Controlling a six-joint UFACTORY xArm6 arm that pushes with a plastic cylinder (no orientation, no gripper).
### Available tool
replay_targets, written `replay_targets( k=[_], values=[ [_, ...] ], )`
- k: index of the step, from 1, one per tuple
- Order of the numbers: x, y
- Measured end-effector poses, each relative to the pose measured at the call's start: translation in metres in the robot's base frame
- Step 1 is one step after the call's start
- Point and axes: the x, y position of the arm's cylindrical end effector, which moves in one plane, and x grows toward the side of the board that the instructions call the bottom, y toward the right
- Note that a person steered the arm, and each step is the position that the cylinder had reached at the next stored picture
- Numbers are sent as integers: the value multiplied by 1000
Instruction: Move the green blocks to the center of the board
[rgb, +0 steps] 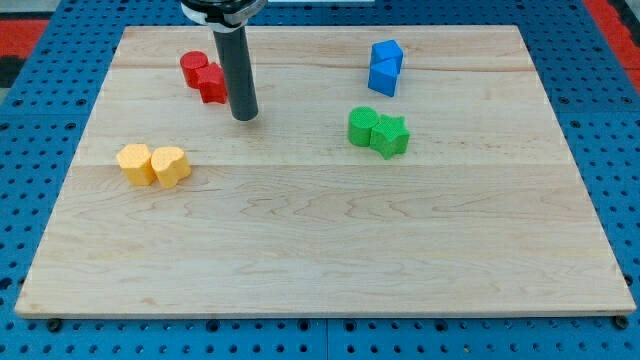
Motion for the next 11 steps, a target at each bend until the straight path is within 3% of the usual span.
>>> replay_targets(
  k=[2, 4, 6, 8, 10, 11],
  values=[
    [4, 73],
    [1, 56],
    [83, 89],
    [75, 220],
    [49, 211],
    [29, 170]
  ],
)
